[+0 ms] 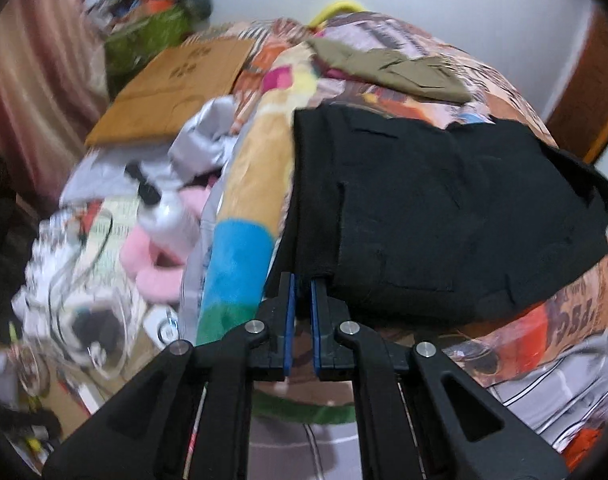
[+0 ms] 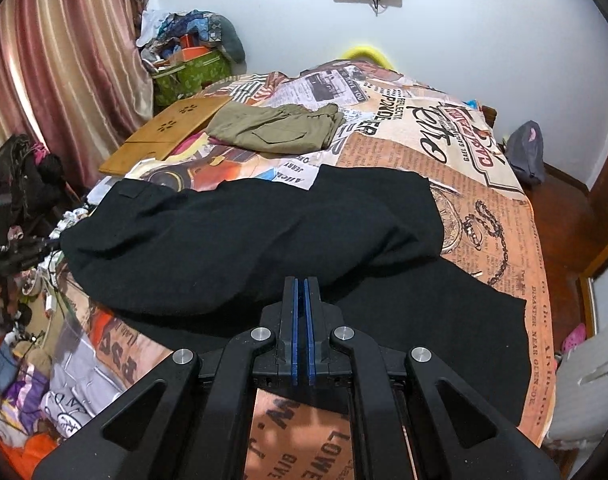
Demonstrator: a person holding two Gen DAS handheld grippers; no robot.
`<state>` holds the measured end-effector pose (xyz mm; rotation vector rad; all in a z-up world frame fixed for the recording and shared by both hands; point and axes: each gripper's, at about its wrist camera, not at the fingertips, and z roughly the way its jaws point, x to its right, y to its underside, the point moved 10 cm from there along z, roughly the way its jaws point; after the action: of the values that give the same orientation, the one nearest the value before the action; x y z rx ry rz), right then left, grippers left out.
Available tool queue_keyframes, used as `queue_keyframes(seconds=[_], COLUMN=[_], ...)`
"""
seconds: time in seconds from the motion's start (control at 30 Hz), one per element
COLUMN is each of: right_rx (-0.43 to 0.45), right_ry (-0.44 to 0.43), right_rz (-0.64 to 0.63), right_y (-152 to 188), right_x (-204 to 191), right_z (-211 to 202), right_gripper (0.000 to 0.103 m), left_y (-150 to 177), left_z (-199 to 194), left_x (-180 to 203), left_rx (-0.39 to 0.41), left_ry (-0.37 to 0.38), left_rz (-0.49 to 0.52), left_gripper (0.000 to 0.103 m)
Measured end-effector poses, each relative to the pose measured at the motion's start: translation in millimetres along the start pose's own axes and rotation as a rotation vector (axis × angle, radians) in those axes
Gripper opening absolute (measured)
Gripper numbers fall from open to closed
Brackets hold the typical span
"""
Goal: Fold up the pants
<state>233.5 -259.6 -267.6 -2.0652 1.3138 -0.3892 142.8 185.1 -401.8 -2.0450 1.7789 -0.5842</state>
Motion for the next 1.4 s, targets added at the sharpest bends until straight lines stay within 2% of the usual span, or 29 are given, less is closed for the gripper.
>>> queue_keyframes(seconds=[0.07,0.2,0.3,0.47,0.5,0.57,0.67,0.77,0.87,1.13,1.27,1.4], right_rx=[0.006,0.014,0.017,0.019,0.016,0.002,-0.027,-0.055,-0.082,-0.232,-0.335,-0.414], right_ry=[0.022,0.055,0.056,0.068,0.068,0.07,0.056,0.054,0.045,0.027,-0.006,0.004], right_rz=[-0.007,-0.028,-0.029,-0.041,-0.044,-0.051,-0.044,-0.053,-0.062,-0.09,-0.072,-0.109], right_y=[-5,-19,-32,-51,-53,-61,-71,-83,-96,-117,-113,-98], right_x=[3,9,14,20,21,22,26,27,28,30,34,30], right_z=[-1,0,3,16,19,30,47,68,92,181,224,251], right_gripper=[0.003,0.005,0.009,0.026,0.027,0.029,0.032,0.035,0.043,0.044,0.044,0.044], left_y=[-1,-16,-36,-81,-89,-106,-131,-149,-163,-186,-186,-183], left_z=[-8,-26,-37,-42,-40,-33,-16,5,25,70,88,101], left_x=[-2,-4,2,30,37,52,70,83,94,108,108,110], left_rx=[0.015,0.055,0.077,0.137,0.147,0.157,0.167,0.153,0.137,0.124,0.107,0.092], left_ry=[-0.006,-0.07,-0.065,-0.058,-0.055,-0.045,-0.039,-0.019,0.009,0.018,0.013,0.03], left_rz=[-0.019,-0.008,-0.01,0.038,0.051,0.066,0.077,0.081,0.079,0.113,0.124,0.123], left_gripper=[0.005,0.01,0.011,0.035,0.038,0.051,0.063,0.064,0.064,0.067,0.067,0.067])
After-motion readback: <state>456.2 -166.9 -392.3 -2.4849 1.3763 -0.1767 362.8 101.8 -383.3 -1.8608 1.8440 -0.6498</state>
